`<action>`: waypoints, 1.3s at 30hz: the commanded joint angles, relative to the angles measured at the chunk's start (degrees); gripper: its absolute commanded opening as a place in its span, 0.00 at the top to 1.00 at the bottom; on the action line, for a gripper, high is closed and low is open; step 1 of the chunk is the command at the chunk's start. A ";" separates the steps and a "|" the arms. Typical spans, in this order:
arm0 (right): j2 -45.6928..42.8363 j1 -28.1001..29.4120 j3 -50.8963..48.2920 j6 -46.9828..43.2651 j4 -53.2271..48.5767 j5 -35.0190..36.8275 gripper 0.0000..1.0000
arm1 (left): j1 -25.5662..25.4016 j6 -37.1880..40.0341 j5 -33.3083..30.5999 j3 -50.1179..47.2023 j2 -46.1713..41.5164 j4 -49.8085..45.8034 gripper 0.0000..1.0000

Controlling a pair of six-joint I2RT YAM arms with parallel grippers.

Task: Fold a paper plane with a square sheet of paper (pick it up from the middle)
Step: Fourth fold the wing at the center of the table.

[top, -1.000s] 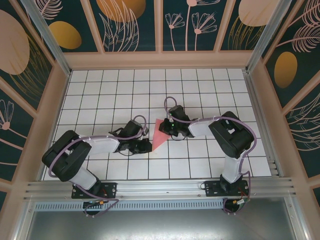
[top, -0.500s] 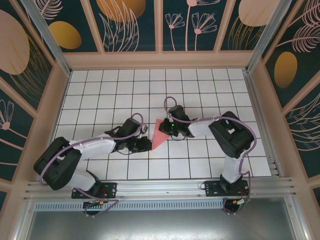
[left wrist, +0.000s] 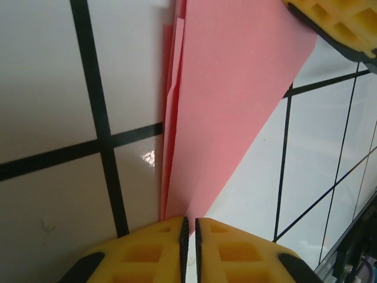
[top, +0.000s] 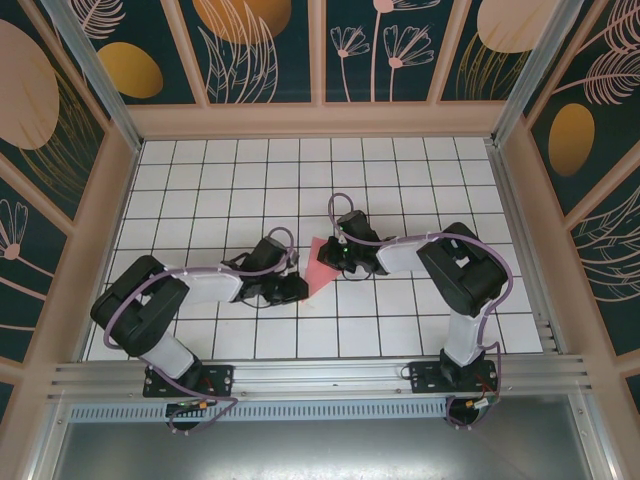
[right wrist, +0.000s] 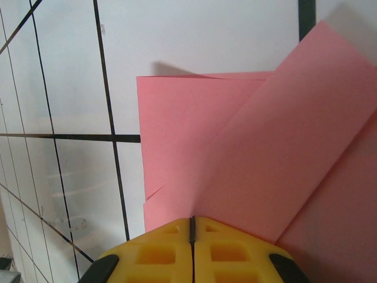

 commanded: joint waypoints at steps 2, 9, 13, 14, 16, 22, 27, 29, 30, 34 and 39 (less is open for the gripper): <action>3.57 0.17 -1.54 0.55 -6.88 5.22 0.92 | -0.39 2.14 0.56 -4.70 -4.05 -6.47 0.86; 3.43 0.17 -1.35 0.79 -6.75 5.06 0.91 | -0.34 0.61 -2.65 -2.33 -9.82 -7.00 0.90; 3.19 0.19 -1.14 0.84 -6.57 4.97 0.91 | -0.35 -1.81 -5.14 1.52 -9.68 -2.82 0.88; 3.21 0.19 -1.05 0.87 -6.61 4.97 0.91 | -0.34 -2.33 -5.63 2.25 -9.02 -1.28 0.88; 3.18 0.26 -1.04 1.12 -6.28 4.79 0.91 | -0.34 -3.63 -6.52 4.32 -6.68 1.52 0.87; 3.39 0.35 -0.96 1.42 -5.98 4.50 0.91 | -0.34 -6.90 -5.32 9.01 2.14 7.40 0.87; 3.53 0.44 -0.87 1.55 -5.80 4.18 0.91 | -0.32 -8.11 -4.75 9.97 6.73 9.18 0.87; 3.57 0.46 -0.89 1.66 -5.76 4.18 0.91 | -0.38 -8.20 -5.31 10.16 8.36 9.11 0.87; 3.62 0.44 -0.87 1.79 -5.69 4.11 0.91 | -0.39 -8.24 -5.38 10.34 9.46 9.19 0.87; 3.59 0.46 -0.88 1.82 -5.95 4.17 0.91 | -0.32 -8.40 -3.66 10.52 11.90 10.85 0.85; 3.70 0.44 -0.70 1.59 -6.66 4.53 0.91 | -0.37 -6.34 -4.79 9.72 11.86 6.97 0.85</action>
